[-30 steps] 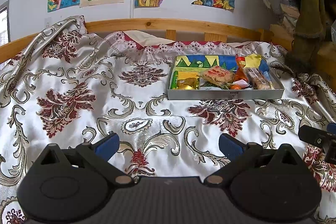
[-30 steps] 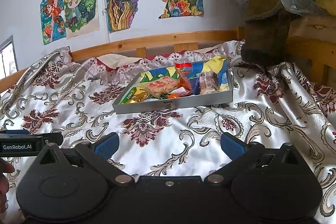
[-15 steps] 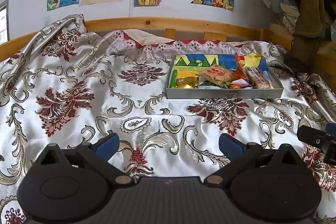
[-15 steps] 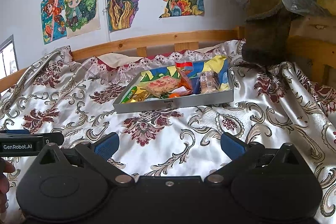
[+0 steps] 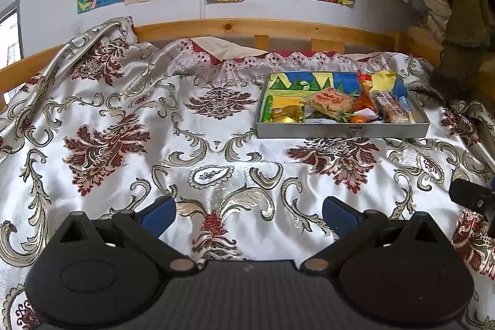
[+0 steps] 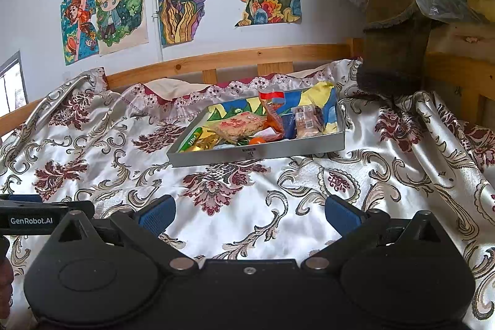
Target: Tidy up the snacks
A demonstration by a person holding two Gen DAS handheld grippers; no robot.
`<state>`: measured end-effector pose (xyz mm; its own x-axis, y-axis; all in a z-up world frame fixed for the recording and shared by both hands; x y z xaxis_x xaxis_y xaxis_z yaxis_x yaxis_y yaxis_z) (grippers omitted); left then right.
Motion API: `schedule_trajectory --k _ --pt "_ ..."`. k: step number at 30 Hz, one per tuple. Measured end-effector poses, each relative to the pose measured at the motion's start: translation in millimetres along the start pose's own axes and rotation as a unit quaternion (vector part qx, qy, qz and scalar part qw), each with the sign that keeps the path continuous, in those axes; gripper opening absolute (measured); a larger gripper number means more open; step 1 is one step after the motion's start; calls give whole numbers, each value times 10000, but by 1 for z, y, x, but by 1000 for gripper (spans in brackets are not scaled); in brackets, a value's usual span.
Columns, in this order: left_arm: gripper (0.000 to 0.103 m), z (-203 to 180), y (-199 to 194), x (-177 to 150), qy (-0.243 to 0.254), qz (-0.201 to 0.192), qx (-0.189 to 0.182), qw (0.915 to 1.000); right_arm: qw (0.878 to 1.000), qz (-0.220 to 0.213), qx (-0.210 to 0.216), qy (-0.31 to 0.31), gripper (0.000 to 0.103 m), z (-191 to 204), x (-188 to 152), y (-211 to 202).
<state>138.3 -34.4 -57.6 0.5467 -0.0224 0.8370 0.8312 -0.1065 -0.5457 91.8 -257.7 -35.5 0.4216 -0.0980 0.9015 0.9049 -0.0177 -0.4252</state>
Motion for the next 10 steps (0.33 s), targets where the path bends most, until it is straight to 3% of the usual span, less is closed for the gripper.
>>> schedule_trajectory --k 10 --pt "103 2 3 -2 16 70 31 10000 10000 -1 0 1 102 0 0 0"
Point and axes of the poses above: each gripper's, at about its wrist camera, not at the fingertips, and y roughly the way its jaws point, z to its left, x to its top, the point moved 9 cm from there along y, roughly the way its jaws point, and after that the axes turned 3 degrees about -x, right-handed, at the moved point
